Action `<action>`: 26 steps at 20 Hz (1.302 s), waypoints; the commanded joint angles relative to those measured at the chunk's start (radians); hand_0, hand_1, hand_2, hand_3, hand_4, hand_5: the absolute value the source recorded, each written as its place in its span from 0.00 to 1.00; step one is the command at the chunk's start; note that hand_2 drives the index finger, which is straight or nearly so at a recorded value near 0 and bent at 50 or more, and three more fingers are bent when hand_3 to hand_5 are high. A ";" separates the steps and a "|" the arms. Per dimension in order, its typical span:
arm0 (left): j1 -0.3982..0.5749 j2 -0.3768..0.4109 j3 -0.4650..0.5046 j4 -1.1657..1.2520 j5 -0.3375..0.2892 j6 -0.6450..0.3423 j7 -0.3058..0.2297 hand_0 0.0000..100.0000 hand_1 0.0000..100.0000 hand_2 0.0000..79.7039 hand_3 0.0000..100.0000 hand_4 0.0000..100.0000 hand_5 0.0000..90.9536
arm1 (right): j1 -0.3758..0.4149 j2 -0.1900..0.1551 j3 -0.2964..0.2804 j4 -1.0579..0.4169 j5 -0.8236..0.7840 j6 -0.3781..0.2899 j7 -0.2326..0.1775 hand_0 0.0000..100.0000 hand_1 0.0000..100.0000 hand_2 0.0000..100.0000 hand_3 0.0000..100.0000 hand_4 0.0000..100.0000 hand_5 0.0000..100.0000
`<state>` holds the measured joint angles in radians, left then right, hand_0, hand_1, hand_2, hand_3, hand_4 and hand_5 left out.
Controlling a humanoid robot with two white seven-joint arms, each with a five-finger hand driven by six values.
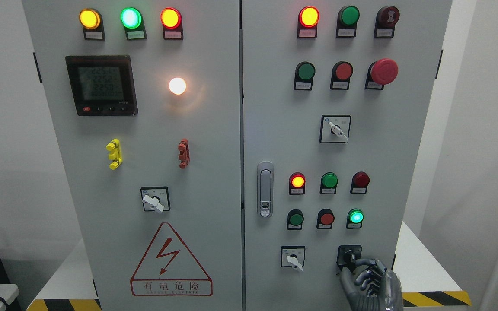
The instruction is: Trip black knob to open circuit
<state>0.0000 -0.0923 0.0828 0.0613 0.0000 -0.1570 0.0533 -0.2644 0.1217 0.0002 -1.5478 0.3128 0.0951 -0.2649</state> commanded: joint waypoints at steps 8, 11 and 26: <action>-0.008 0.000 0.000 0.000 -0.032 0.001 0.000 0.12 0.39 0.00 0.00 0.00 0.00 | 0.013 -0.011 -0.035 -0.003 0.000 -0.018 -0.005 0.35 0.87 0.44 0.80 0.90 0.98; -0.008 0.000 0.000 0.000 -0.034 0.001 0.000 0.12 0.39 0.00 0.00 0.00 0.00 | 0.017 -0.014 -0.037 -0.003 0.000 -0.026 -0.005 0.31 0.86 0.44 0.80 0.91 0.98; -0.008 -0.001 0.000 0.000 -0.032 0.001 0.000 0.12 0.39 0.00 0.00 0.00 0.00 | 0.030 -0.019 -0.042 -0.009 -0.004 -0.051 -0.005 0.29 0.85 0.43 0.80 0.91 0.98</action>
<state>0.0000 -0.0921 0.0828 0.0613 0.0000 -0.1570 0.0533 -0.2440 0.1064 -0.0345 -1.5518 0.3112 0.0616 -0.2708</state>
